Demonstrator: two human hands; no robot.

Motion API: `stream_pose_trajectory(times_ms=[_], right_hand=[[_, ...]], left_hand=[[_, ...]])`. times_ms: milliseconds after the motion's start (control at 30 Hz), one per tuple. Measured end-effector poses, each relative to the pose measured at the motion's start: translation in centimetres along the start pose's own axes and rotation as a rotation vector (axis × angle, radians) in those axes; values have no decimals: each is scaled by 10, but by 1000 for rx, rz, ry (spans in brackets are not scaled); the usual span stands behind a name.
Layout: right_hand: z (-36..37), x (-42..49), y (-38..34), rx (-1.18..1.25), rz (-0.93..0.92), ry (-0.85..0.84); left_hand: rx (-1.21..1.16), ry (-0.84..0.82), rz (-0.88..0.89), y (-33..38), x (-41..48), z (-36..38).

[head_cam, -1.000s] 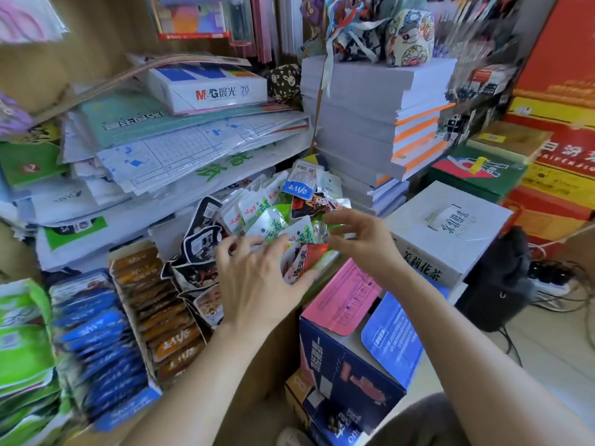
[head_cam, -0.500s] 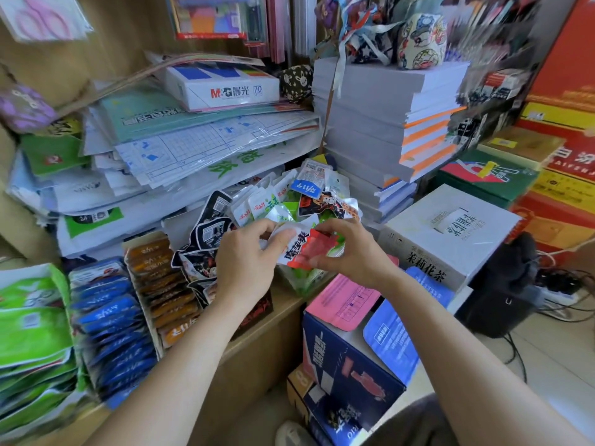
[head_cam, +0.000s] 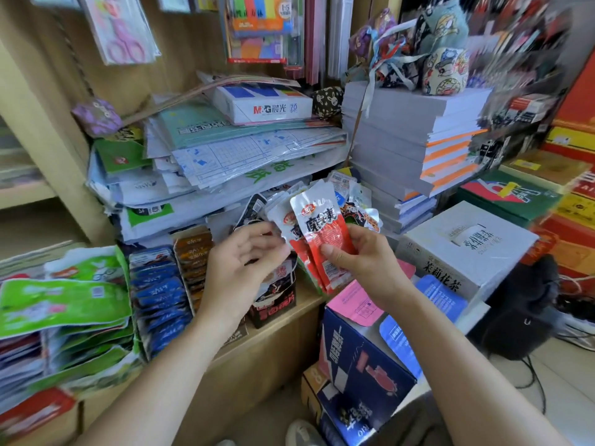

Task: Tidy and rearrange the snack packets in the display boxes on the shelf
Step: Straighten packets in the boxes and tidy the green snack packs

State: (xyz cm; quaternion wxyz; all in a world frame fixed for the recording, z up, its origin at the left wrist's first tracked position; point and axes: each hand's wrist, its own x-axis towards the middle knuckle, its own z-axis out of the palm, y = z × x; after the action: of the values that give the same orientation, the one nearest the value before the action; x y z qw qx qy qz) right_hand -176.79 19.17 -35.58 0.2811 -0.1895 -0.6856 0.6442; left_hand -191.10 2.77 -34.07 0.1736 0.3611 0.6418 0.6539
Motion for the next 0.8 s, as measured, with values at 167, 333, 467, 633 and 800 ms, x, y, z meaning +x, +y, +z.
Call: stream_pose_trajectory(times_ms=[167,333,467,633,800], right_hand=[[37,-11,-9,146,-8,-20],[80,-28,-5,147,-20,-62],[114,-32,6,-26,0,15],[146,-22,-1,-189,-2,2],[168,-16,-1,-164,25,-91]], left_hand=[[-76,-68,-146,-2,-31,-2],[-142,63,-193,0,-56,-23],[-100,249,-290,-8,-79,-54],[27,405,-338,-7,-111,-110],[97,519,-421,-8,-137,-169]])
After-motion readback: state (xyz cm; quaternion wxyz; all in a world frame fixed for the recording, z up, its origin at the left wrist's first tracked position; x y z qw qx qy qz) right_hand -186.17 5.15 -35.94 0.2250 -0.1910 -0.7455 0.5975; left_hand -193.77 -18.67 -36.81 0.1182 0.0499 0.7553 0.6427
